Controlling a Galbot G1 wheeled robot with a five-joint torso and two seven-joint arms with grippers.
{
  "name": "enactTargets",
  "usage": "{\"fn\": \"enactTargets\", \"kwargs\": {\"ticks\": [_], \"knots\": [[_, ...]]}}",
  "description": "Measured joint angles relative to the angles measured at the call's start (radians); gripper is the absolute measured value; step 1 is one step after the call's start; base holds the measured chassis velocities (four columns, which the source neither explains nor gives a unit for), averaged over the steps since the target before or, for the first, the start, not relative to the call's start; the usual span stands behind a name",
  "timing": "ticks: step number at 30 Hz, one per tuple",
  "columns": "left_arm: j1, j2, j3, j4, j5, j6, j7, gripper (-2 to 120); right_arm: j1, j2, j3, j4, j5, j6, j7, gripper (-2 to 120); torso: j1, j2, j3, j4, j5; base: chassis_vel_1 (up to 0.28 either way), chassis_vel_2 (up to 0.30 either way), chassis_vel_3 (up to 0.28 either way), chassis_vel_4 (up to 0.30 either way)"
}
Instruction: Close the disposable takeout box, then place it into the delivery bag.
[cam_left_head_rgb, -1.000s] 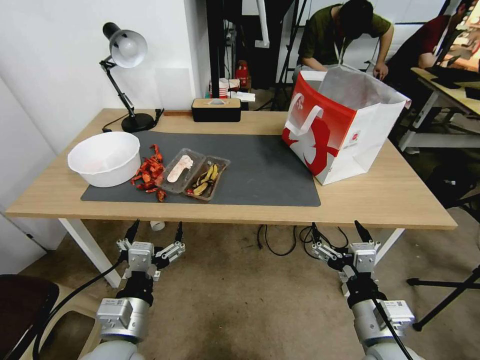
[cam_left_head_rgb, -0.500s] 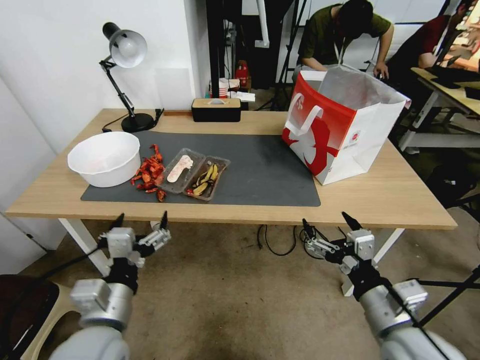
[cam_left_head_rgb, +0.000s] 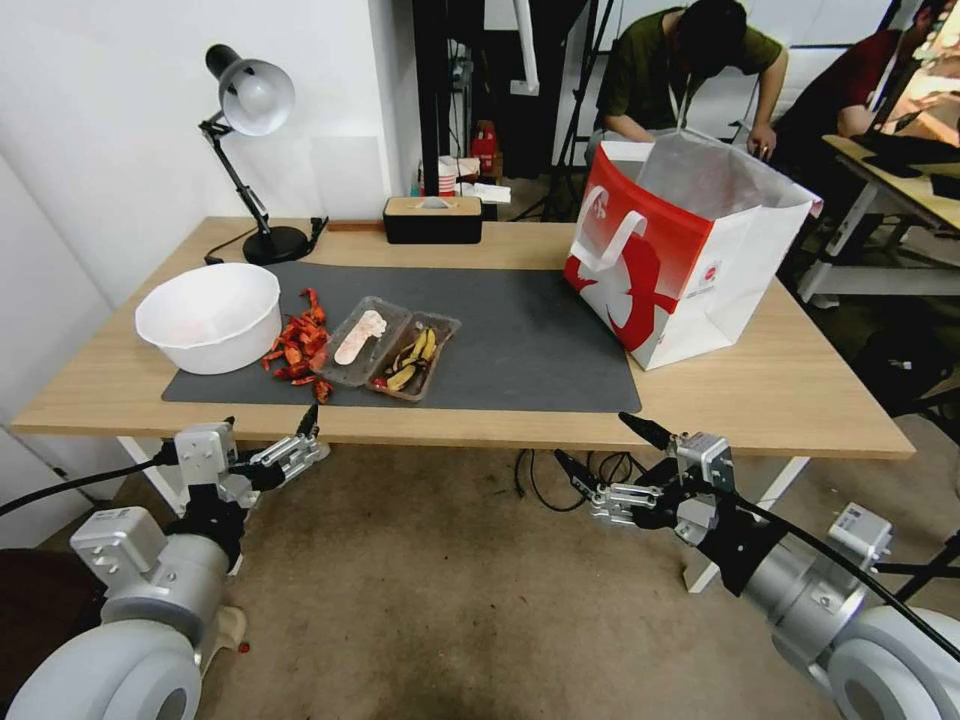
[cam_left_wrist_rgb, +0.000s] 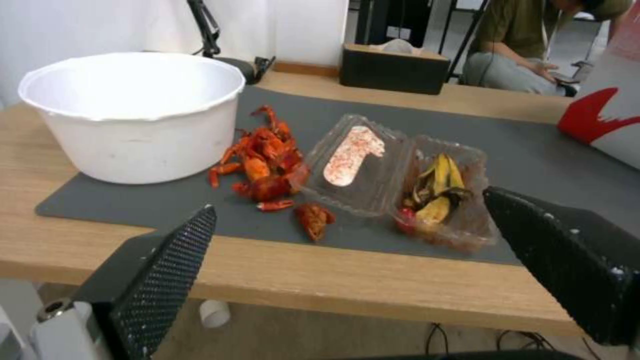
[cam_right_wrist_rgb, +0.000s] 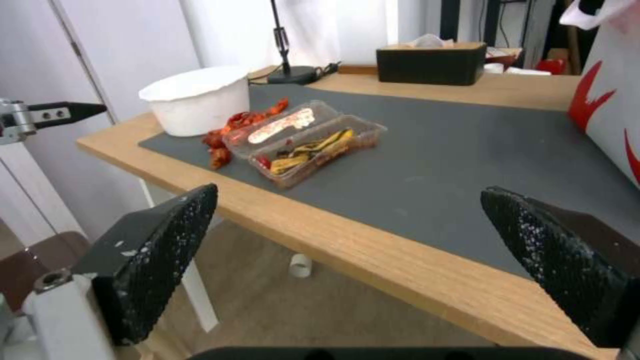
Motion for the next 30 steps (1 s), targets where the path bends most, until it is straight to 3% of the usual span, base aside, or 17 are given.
{"fn": "enactTargets", "kwargs": {"ticks": [16, 30], "knots": [[0.013, -0.015, 0.032, 0.029, 0.061, -0.069, 0.032, 100, 0.005, 0.017, -0.016, -0.035, -0.001, 0.076, 0.037, 100, 0.000, 0.000, 0.000, 0.0000, 0.0001, 0.000, 0.000, 0.000, 0.000], [0.011, -0.027, 0.052, 0.092, 0.131, -0.202, 0.091, 100, 0.039, -0.015, -0.019, -0.075, 0.020, 0.139, 0.055, 100, 0.000, 0.000, 0.000, 0.0000, 0.0001, 0.000, 0.000, 0.000, 0.000]]}}
